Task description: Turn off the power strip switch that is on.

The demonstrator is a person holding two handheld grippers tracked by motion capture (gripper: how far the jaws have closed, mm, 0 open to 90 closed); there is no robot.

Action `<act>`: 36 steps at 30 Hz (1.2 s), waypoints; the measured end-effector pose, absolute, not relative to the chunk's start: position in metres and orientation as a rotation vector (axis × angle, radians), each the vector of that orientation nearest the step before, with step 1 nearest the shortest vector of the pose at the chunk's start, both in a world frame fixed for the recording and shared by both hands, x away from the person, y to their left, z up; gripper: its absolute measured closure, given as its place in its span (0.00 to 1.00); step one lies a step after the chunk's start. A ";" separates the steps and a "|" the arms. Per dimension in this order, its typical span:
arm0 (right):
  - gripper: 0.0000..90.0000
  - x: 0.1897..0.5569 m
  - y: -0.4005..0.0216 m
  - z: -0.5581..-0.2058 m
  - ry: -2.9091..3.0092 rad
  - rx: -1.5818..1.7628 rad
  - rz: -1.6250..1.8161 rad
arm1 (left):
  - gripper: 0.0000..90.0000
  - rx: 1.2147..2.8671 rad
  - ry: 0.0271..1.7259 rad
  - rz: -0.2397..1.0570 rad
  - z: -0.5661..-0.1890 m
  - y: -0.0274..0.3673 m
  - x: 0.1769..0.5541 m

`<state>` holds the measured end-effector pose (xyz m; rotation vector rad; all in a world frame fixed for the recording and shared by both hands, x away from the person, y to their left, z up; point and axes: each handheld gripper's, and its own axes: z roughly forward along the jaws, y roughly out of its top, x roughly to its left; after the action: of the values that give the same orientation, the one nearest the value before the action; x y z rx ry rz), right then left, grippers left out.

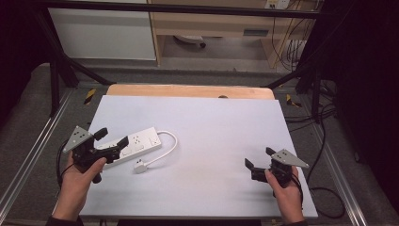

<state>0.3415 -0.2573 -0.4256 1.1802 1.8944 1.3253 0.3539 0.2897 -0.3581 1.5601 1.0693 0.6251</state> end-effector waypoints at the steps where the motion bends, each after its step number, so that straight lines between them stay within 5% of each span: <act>1: 0.06 0.341 -0.257 -0.426 1.894 1.181 1.325 | 0.12 1.561 1.074 0.630 -0.359 0.291 0.355; 36: 0.06 0.342 -0.257 -0.426 1.901 1.192 1.315 | 0.20 1.625 1.156 0.599 -0.389 0.295 0.371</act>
<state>0.3422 -0.2575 -0.4262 1.1920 1.9007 1.3149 0.3706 0.2955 -0.3887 1.6247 1.1561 0.5988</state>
